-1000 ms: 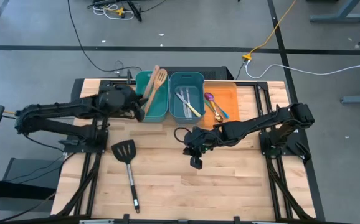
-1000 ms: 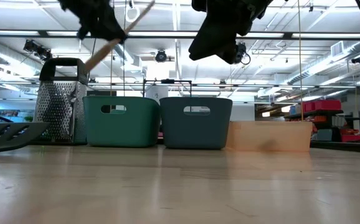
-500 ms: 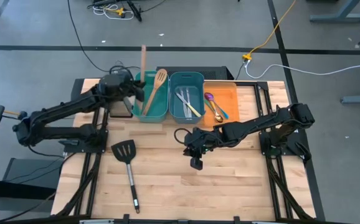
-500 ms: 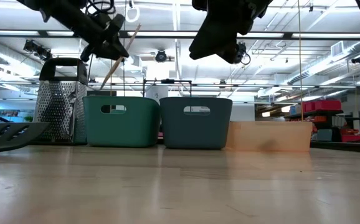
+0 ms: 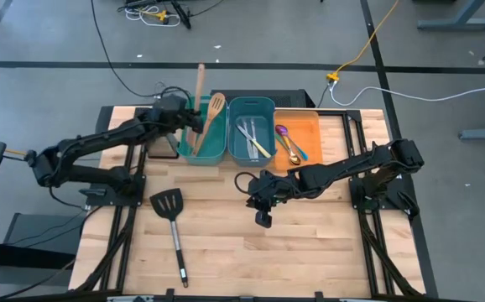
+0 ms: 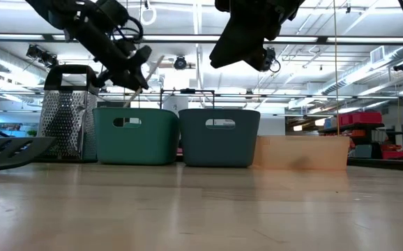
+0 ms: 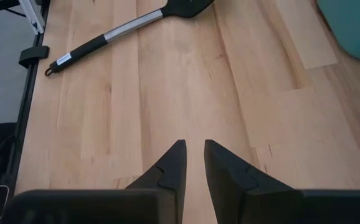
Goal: Pick & Place Kitchen Items
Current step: Put the wooden spatula into the green bin, then put the black spatula into the green bin
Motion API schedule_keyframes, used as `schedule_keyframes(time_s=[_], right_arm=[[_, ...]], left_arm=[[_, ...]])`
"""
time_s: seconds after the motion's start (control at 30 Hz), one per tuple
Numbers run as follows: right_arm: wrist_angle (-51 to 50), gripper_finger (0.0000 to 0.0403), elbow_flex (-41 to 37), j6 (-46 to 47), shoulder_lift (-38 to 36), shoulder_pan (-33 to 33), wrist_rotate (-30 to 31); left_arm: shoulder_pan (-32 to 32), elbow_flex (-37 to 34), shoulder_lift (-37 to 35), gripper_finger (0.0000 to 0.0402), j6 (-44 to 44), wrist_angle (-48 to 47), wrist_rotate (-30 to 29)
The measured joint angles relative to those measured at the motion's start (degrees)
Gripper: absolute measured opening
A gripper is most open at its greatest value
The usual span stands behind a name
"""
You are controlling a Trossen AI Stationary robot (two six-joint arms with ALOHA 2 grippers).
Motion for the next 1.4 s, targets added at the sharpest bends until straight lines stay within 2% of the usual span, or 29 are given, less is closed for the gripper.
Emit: schedule_keyframes(time_s=[0.43, 0.7, 1.03, 1.2, 1.4], right_arm=[[0.0, 0.0068, 0.0, 0.2, 0.0, 0.0, 0.0], [0.1, 0.0068, 0.0, 0.2, 0.0, 0.0, 0.0], [0.1, 0.0068, 0.0, 0.2, 0.0, 0.0, 0.0], [0.1, 0.0068, 0.0, 0.2, 0.0, 0.0, 0.0], [0.0, 0.0068, 0.0, 0.2, 0.0, 0.1, 0.0]], left_arm=[[0.0, 0.0, 6.0, 0.0096, -1.3, 0.0, -0.6], [0.0, 0.0, 6.2, 0.0139, -1.5, -0.3, -0.8], [0.0, 0.0, 6.2, 0.0126, -1.4, -0.3, -0.7], [-0.1, 0.0, 5.9, 0.0123, 3.2, -0.3, 3.5], [-0.1, 0.0, 4.4, 0.0123, 6.4, -0.5, 15.1]])
